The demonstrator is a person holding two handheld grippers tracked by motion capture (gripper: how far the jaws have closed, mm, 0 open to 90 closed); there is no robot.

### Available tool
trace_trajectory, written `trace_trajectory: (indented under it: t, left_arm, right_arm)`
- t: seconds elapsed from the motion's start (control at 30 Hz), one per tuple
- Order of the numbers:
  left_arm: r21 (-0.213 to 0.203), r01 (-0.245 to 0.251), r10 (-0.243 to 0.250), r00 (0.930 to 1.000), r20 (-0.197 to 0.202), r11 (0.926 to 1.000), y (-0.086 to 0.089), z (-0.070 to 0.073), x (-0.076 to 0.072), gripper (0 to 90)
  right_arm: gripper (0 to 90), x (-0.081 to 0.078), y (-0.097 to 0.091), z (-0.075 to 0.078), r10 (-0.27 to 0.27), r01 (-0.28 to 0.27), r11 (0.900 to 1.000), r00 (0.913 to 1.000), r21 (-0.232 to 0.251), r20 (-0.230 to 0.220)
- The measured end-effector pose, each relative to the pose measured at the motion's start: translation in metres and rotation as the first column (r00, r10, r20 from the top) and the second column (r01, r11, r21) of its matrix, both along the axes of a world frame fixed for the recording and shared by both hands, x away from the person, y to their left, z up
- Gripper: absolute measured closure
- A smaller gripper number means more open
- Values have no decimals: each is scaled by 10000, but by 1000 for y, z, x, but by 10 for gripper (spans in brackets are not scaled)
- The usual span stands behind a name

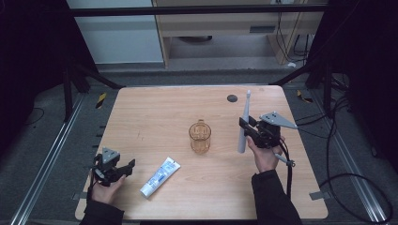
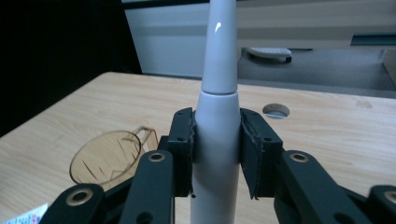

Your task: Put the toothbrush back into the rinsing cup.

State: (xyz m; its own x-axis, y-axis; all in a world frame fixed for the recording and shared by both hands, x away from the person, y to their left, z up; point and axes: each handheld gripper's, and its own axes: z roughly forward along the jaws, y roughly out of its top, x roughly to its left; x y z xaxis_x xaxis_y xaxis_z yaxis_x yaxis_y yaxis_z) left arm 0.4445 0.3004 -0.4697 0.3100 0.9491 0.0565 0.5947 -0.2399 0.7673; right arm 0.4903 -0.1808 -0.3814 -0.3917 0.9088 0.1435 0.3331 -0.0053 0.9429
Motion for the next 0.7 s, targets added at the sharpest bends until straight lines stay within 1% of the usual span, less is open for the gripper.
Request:
trace_trajectory:
  t: [0.13,0.33,0.37,0.4,0.7]
  left_arm:
    - [-7,5,-5,10000,-6,10000,0,0,0,347]
    - [-2,3,-3,10000,-7,10000,0,0,0,347]
    - [-2,3,-3,10000,-7,10000,0,0,0,347]
    - [-9,3,-3,10000,-3,10000,0,0,0,347]
    - [-14,3,-3,10000,12,10000,0,0,0,347]
  right_arm:
    - [676,-1,1,3,-75,68,9997,9995,252,292]
    - [676,-3,6,8,-190,143,9984,9961,547,862]
    - [676,-3,6,8,-190,143,9984,9961,547,862]
    - [676,-3,8,11,-203,139,9979,9946,629,1021]
    - [676,0,24,21,-76,-33,9967,9909,808,1344]
